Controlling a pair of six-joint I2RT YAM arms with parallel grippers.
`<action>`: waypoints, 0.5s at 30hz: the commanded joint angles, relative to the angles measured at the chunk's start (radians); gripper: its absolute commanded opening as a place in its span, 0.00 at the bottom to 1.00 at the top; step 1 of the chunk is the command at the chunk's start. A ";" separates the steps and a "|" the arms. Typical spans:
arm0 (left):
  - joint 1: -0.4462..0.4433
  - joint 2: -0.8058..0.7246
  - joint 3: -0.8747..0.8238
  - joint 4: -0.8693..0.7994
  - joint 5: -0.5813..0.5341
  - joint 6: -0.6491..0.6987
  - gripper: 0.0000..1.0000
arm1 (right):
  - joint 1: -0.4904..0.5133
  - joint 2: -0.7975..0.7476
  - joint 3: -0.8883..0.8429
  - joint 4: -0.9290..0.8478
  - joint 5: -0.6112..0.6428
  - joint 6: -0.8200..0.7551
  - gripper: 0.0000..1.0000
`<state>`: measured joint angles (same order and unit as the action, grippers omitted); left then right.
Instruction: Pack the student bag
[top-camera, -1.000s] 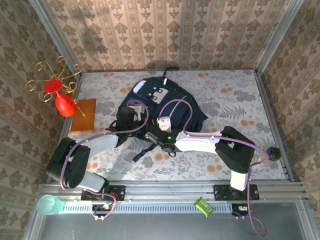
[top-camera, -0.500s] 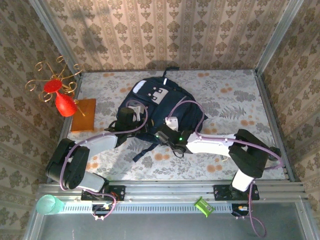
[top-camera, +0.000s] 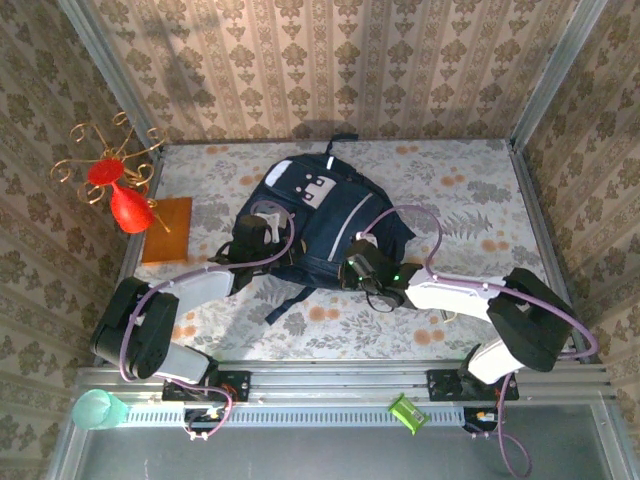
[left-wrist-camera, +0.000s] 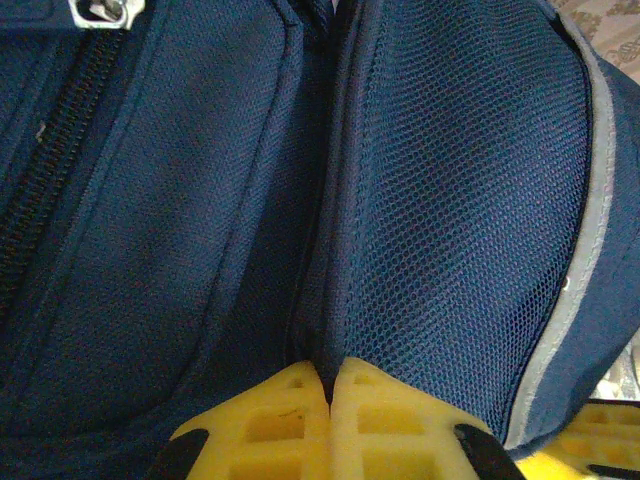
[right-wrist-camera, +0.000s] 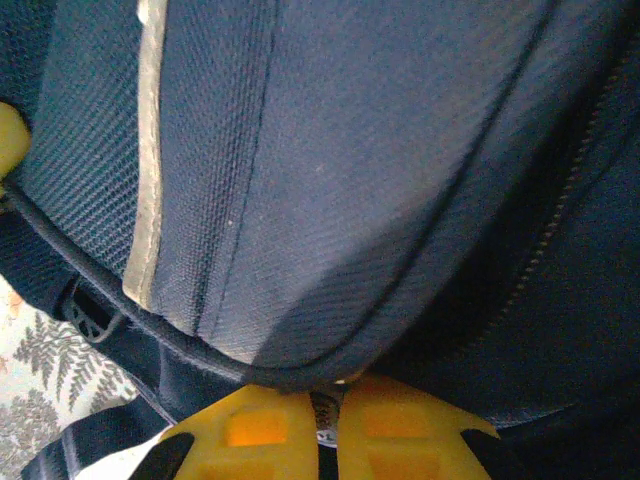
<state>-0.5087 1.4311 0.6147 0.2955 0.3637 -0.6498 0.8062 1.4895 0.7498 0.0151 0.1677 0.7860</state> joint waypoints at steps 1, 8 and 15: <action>0.041 -0.013 -0.023 -0.076 -0.075 0.045 0.00 | -0.052 -0.066 -0.019 -0.130 0.084 -0.037 0.00; 0.046 0.021 -0.018 -0.069 -0.056 0.053 0.00 | -0.075 -0.090 -0.056 -0.076 0.020 -0.077 0.00; 0.044 0.025 -0.012 -0.069 -0.039 0.050 0.00 | -0.023 -0.090 -0.034 -0.027 -0.005 -0.175 0.14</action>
<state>-0.4911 1.4437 0.6147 0.2882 0.3733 -0.6346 0.7639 1.4147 0.7158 0.0025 0.1204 0.6712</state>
